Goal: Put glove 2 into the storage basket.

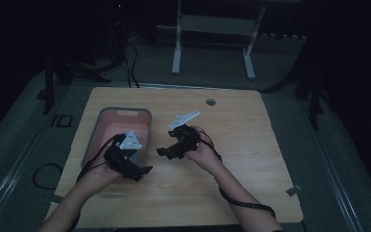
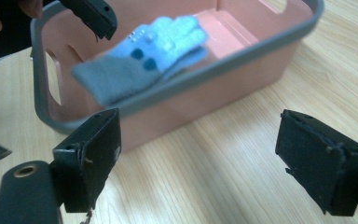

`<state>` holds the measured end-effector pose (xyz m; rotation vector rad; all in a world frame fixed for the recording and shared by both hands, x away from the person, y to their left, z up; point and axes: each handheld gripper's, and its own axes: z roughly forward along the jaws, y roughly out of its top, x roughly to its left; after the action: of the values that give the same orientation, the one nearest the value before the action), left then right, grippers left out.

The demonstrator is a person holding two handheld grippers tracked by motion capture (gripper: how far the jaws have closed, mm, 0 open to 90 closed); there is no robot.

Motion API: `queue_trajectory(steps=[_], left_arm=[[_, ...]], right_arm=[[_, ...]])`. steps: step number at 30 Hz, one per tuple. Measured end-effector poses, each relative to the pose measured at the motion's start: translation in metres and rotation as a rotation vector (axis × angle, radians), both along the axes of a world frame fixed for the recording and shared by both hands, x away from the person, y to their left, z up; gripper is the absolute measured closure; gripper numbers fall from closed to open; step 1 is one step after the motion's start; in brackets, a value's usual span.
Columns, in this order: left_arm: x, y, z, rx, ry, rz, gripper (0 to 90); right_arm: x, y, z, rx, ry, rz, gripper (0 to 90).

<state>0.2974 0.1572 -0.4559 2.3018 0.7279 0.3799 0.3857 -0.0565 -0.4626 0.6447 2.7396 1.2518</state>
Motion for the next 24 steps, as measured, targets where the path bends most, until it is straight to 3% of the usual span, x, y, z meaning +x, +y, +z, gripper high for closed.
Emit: queue_trajectory(steps=[5, 9, 11, 15, 20, 24], left_arm=[[-0.004, -0.018, 0.0, -0.011, -0.025, -0.026, 2.0], [-0.004, -0.03, -0.001, -0.036, -0.015, -0.03, 2.0], [-0.005, -0.036, -0.003, -0.021, -0.031, -0.039, 2.0], [-0.006, -0.048, -0.006, -0.032, -0.029, -0.072, 2.1], [-0.01, -0.063, -0.014, -0.056, -0.017, -0.125, 2.1], [-0.013, -0.072, -0.023, -0.065, -0.009, -0.151, 2.1]], right_arm=[[-0.002, -0.019, -0.005, 0.002, -0.001, -0.019, 14.2], [-0.002, -0.033, -0.01, -0.003, -0.003, -0.033, 14.2], [-0.003, -0.04, -0.012, 0.003, -0.001, -0.039, 14.2], [-0.007, -0.05, -0.018, 0.001, 0.001, -0.038, 14.2], [-0.013, -0.065, -0.031, -0.012, 0.002, -0.053, 14.2], [-0.02, -0.077, -0.048, -0.02, 0.027, -0.051, 14.1]])
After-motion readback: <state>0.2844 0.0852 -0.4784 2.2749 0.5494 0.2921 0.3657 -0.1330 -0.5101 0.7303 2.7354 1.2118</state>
